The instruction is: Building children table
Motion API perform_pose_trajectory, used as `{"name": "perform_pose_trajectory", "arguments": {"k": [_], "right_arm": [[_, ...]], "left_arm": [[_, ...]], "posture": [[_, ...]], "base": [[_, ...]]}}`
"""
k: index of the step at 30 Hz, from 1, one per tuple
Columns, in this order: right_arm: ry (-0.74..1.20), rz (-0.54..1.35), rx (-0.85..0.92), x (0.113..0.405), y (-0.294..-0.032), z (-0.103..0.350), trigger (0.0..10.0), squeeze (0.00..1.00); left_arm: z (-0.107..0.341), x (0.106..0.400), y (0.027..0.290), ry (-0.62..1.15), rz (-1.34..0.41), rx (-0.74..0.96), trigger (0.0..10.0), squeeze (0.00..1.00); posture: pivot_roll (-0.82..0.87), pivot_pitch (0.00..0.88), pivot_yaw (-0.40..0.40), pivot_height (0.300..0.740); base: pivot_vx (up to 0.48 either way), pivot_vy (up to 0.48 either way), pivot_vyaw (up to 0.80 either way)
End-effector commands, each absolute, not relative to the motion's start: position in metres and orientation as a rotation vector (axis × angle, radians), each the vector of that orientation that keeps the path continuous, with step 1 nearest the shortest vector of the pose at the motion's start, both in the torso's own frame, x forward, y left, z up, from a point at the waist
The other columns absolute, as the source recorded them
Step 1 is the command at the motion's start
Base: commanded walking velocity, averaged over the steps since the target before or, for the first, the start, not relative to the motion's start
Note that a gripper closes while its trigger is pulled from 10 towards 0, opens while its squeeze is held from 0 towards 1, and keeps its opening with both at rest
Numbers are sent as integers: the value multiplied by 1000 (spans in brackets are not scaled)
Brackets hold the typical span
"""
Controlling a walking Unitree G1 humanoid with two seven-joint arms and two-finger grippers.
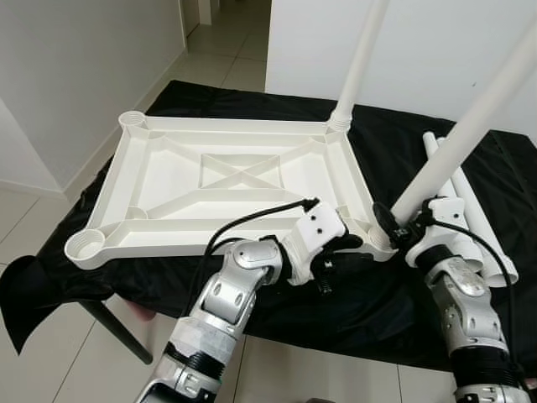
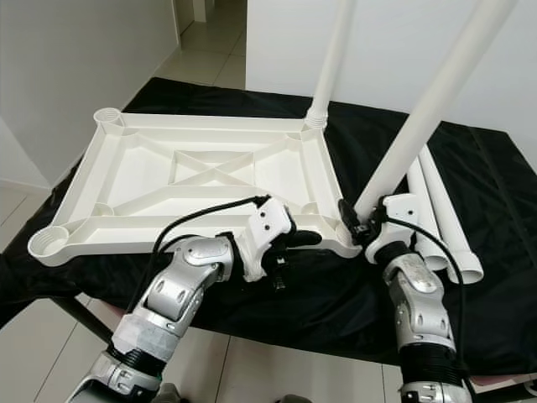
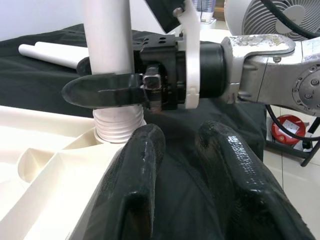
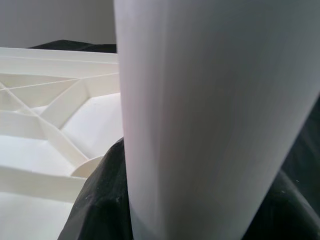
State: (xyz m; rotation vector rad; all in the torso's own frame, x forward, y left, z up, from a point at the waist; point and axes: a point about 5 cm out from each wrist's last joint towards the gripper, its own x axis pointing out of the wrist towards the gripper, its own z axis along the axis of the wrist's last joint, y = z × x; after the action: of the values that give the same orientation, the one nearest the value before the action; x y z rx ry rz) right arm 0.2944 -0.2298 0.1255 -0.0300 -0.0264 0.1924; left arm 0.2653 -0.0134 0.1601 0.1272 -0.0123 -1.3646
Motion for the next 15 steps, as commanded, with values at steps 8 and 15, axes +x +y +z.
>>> {"name": "perform_pose_trajectory", "arguments": {"k": [8,15], "right_arm": [[137,56,23,293,-222,93,10000,0],[124,-67,39,291,-216,93,10000,0]], "left_arm": [[161,269,-13,-21,-1229,121,10000,0],[161,269,-12,-20,-1226,121,10000,0]], "posture": [[17,0,-40,740],[18,0,-42,740]], "base": [[0,0,0],[0,0,0]]}}
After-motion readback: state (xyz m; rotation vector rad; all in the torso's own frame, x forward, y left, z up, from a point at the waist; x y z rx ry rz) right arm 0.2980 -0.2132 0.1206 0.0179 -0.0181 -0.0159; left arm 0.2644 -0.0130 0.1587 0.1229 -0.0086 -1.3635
